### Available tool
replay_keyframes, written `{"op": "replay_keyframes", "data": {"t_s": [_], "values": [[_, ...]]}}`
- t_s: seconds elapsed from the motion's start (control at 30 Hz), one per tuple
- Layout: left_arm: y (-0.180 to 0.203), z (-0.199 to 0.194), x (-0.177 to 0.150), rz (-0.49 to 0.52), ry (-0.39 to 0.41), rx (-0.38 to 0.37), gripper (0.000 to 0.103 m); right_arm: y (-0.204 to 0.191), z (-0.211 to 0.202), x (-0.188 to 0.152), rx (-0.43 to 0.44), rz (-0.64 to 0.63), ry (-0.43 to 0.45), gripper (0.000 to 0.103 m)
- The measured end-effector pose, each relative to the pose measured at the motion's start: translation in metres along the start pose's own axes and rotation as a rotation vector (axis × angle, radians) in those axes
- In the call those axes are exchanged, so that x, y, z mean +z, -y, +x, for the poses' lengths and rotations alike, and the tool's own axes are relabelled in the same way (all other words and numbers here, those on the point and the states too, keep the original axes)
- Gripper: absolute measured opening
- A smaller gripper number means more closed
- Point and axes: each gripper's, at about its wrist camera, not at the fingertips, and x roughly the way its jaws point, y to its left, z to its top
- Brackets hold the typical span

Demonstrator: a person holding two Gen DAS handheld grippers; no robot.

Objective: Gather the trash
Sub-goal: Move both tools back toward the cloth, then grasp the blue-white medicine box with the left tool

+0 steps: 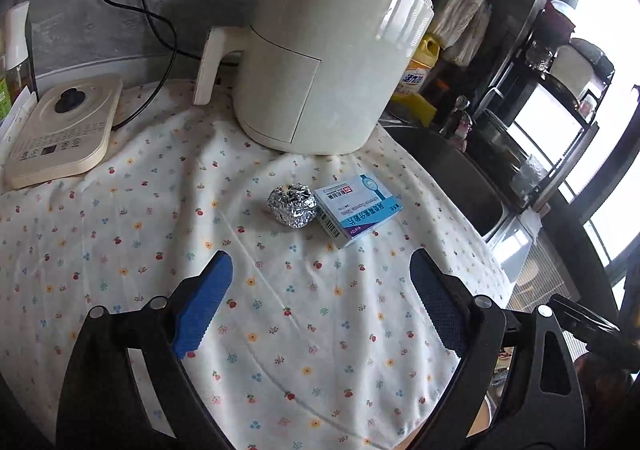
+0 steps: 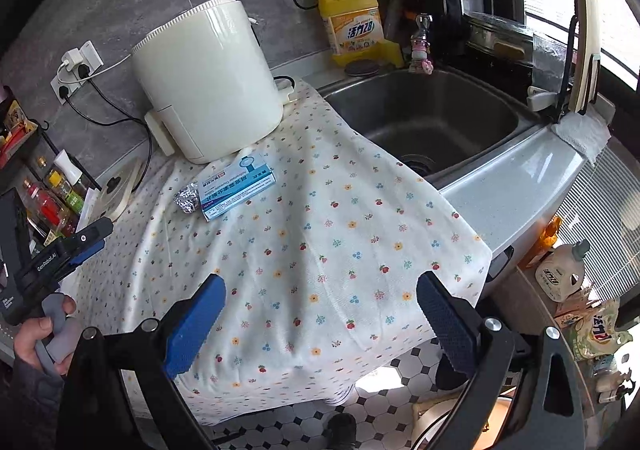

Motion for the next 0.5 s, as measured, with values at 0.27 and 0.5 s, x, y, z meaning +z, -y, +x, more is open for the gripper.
{"op": "replay_keyframes", "data": {"t_s": [0.27, 0.5], "values": [[0.019, 0.075, 0.019, 0.044, -0.145, -0.108, 0.089, 0.036, -0.004, 0.001, -0.111, 0.136, 0.036, 0.094], [0.015, 0.112, 0.027, 0.066, -0.211, -0.147, 0.089, 0.055, -0.01, -0.003, -0.182, 0.198, 0.043, 0.094]]}}
